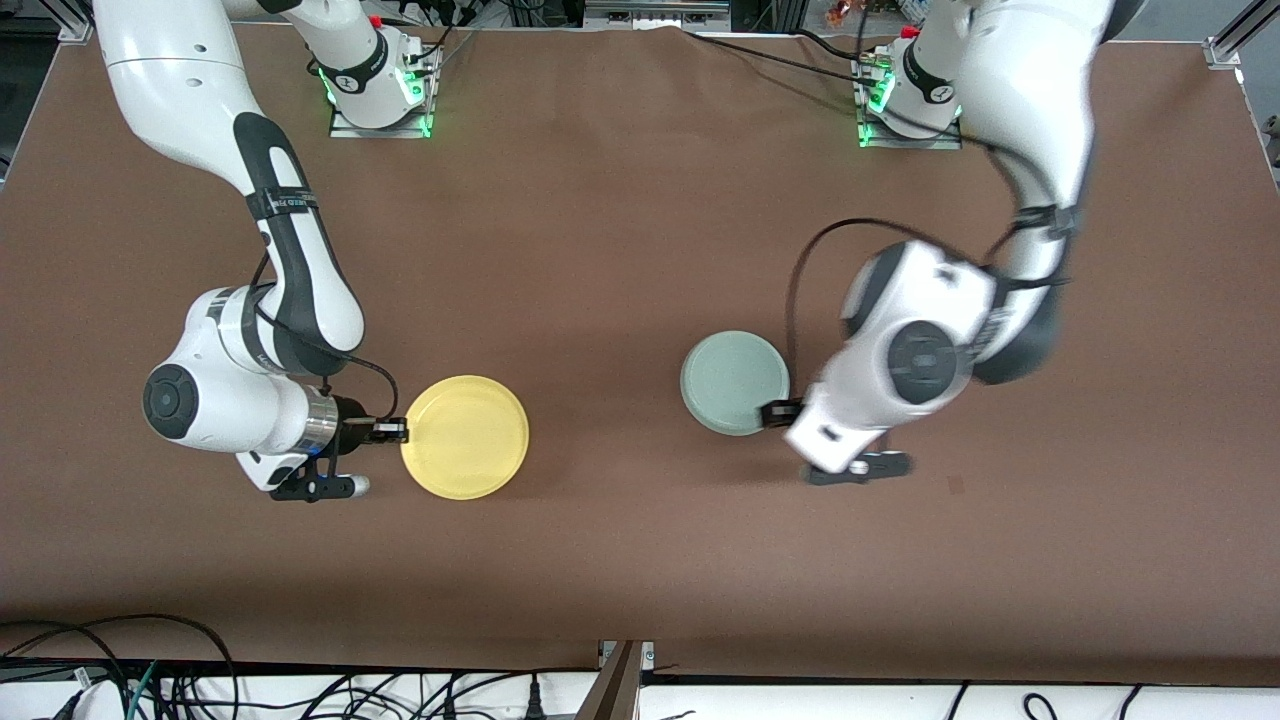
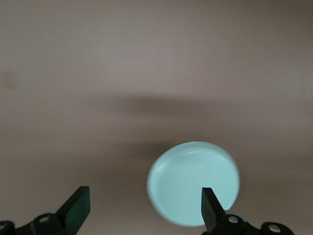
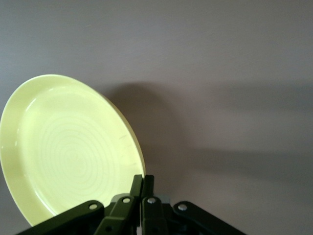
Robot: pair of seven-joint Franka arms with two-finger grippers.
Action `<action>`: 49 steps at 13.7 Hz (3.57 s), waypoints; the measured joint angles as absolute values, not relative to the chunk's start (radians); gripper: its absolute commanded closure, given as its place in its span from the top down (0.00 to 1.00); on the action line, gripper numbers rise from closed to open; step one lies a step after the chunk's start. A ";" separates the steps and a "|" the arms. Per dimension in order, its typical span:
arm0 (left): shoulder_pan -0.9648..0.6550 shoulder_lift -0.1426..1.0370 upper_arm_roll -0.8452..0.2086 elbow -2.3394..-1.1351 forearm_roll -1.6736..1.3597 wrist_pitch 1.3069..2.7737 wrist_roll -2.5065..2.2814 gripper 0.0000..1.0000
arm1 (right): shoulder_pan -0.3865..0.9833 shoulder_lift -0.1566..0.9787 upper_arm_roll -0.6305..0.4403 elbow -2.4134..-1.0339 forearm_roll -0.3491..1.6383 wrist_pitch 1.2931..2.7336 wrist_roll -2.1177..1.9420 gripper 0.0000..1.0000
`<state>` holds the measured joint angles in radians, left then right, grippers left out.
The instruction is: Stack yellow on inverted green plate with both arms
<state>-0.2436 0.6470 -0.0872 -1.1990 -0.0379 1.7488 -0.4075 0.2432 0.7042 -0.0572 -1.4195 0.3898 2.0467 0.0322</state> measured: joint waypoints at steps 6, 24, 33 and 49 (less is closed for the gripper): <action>-0.051 0.424 -0.077 -1.199 0.052 1.534 -0.108 1.00 | 0.480 0.709 0.001 -1.395 0.394 2.157 0.431 0.00; 0.051 -0.108 -0.081 -1.759 0.059 1.635 0.011 1.00 | 0.806 0.870 -0.018 -1.399 0.393 2.521 0.792 1.00; 0.050 -0.064 -0.088 -1.760 0.047 1.701 0.010 1.00 | 0.761 0.590 -0.393 -1.355 0.393 2.046 0.637 1.00; 0.043 -0.053 -0.122 -1.714 0.047 1.684 0.010 1.00 | 0.221 0.012 -0.157 -1.554 0.132 1.506 0.142 1.00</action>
<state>0.0431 -0.0534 -0.1217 -1.7143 0.0468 1.6836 0.0103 0.2211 0.0123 -0.1566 -1.5543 0.1316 1.5056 0.1425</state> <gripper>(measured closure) 0.000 0.000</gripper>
